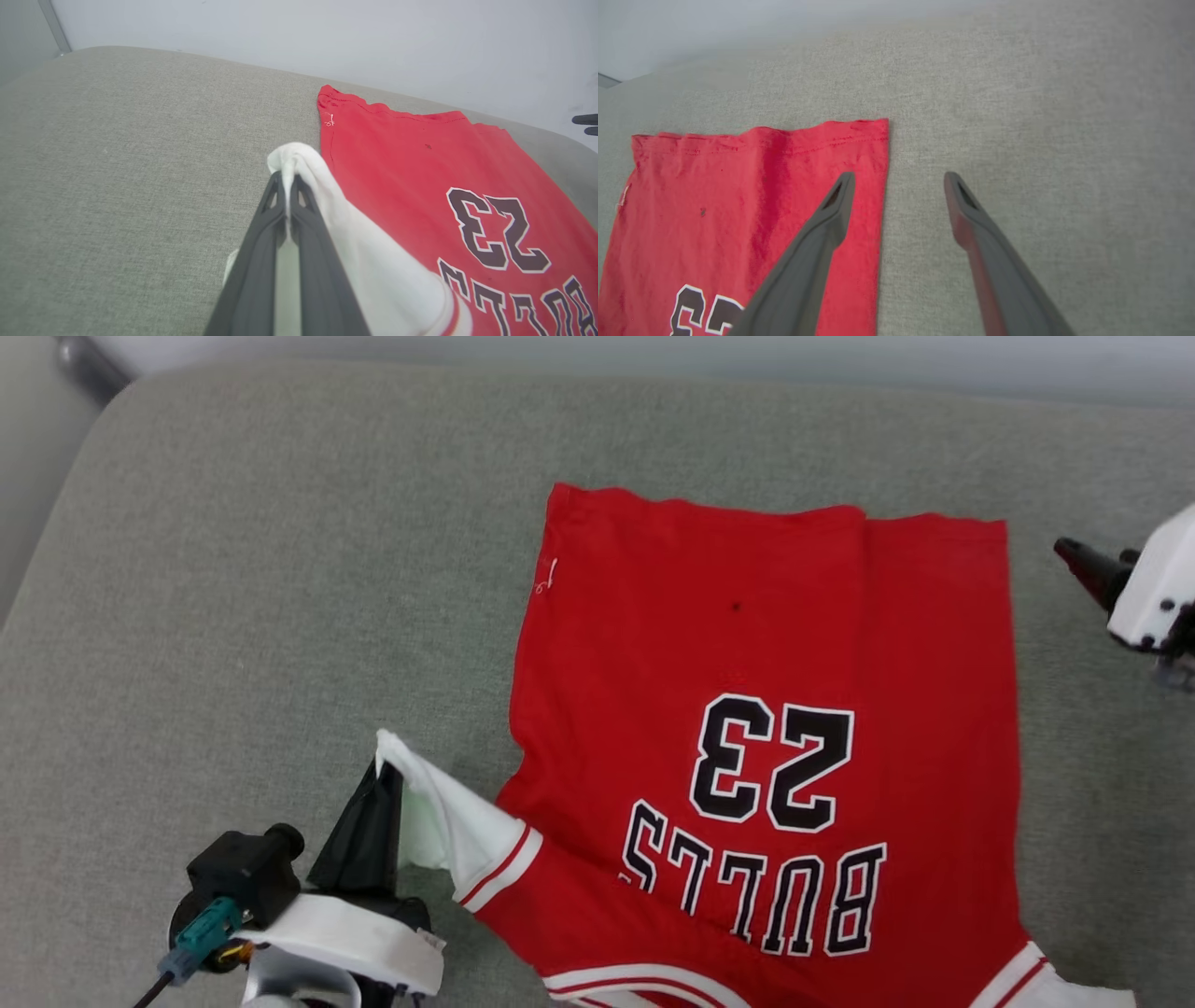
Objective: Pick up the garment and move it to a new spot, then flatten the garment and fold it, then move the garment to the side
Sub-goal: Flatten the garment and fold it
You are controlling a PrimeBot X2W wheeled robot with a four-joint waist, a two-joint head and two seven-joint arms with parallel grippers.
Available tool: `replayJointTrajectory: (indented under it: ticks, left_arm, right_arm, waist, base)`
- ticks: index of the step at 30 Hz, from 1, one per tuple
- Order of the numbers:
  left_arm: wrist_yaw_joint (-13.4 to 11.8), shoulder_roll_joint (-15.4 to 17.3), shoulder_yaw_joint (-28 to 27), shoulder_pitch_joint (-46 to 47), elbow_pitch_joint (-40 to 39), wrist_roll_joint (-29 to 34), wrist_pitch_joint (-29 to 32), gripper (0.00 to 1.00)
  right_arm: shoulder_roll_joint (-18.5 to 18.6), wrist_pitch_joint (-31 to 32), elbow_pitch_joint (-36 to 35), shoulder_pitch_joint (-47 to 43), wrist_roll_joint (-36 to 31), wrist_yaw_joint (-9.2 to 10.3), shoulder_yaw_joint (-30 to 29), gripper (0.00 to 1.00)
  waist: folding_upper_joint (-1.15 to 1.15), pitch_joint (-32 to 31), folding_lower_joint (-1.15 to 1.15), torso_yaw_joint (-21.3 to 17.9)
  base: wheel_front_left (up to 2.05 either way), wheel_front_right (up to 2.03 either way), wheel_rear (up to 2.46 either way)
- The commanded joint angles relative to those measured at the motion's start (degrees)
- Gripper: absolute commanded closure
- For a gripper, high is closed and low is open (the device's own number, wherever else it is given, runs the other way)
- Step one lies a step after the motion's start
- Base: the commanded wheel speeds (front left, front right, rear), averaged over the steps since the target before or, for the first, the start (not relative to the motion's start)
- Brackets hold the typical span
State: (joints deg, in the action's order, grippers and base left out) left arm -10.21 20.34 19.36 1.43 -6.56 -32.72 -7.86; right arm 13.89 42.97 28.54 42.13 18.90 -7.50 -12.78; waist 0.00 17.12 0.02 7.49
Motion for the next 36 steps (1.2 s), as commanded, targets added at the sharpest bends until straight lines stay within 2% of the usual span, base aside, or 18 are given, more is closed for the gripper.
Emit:
replayJointTrajectory:
  ticks: [1,7,14,15,16,17,20,24,26,28,32,36]
  left_arm:
    - [0.34,-0.53,0.16,1.69,-0.33,0.4,-0.61,1.0]
    - [1.49,-1.9,1.23,5.0,-0.07,0.86,-2.13,1.0]
    - [2.17,-2.7,1.99,6.37,1.04,1.09,-3.28,1.0]
    - [2.27,-2.75,2.02,6.39,1.19,1.02,-3.4,1.0]
    - [2.34,-2.79,2.05,6.41,1.41,0.93,-3.48,1.0]
    - [2.37,-2.79,2.08,6.43,1.57,0.84,-3.46,1.0]
    - [2.43,-2.7,2.15,6.65,2.12,0.65,-3.39,1.0]
    - [2.0,-2.31,1.99,5.65,2.99,0.4,-3.23,1.0]
    - [0.99,-0.98,1.48,2.78,4.46,-0.29,-1.86,1.0]
    - [0.35,-0.35,1.04,1.42,4.94,-0.38,-1.37,1.0]
    - [-0.72,0.6,0.44,-0.64,4.87,-0.74,-0.48,1.0]
    - [-1.9,1.14,-0.39,-2.78,4.97,-1.52,0.0,1.0]
  right_arm:
    - [0.35,1.75,0.96,2.3,-0.45,0.02,0.15,0.0]
    - [0.76,9.08,4.76,9.58,-4.64,0.02,0.38,0.0]
    - [-1.21,13.76,10.63,8.23,-5.97,0.02,-0.39,0.0]
    - [-1.41,14.35,11.27,7.78,-6.15,0.02,-0.45,0.25]
    - [-1.62,14.83,11.73,7.31,-6.0,0.02,-0.53,0.75]
    - [-1.68,15.04,11.8,7.12,-5.81,0.02,-0.59,1.0]
    - [-0.84,14.09,10.41,7.17,-5.42,0.02,0.06,1.0]
    - [2.11,11.35,7.02,7.68,-5.52,0.02,2.19,1.0]
    - [6.88,8.59,0.71,5.35,-3.64,0.03,7.23,1.0]
    - [9.22,8.4,-1.94,2.9,-3.45,0.03,8.92,1.0]
    - [12.54,9.09,-7.83,-4.01,-1.1,0.03,8.12,1.0]
    - [13.68,10.78,-13.59,-14.66,0.11,0.03,4.52,1.0]
  waist:
    - [0.0,5.25,-0.02,3.68]
    - [0.0,9.84,-0.02,5.68]
    - [0.0,11.55,-0.02,6.43]
    - [0.0,11.5,-0.02,6.46]
    - [0.0,11.36,-0.02,6.51]
    - [0.0,11.26,-0.02,6.53]
    - [0.0,10.62,-0.02,6.49]
    - [0.0,8.21,-0.02,5.88]
    - [0.0,1.96,-0.02,3.83]
    - [0.0,-0.74,-0.02,2.65]
    - [0.0,-4.6,-0.02,0.38]
    - [0.0,-8.15,-0.02,-2.4]
  base:
    - [0.0,0.0,0.0]
    - [0.0,0.0,0.0]
    - [0.0,0.0,0.0]
    - [0.0,0.0,0.0]
    - [0.0,0.0,0.0]
    - [0.0,0.0,0.0]
    - [0.0,0.0,0.0]
    - [0.0,0.0,0.0]
    - [0.0,0.0,0.0]
    - [0.0,0.0,0.0]
    - [0.0,0.0,0.0]
    - [0.0,0.0,0.0]
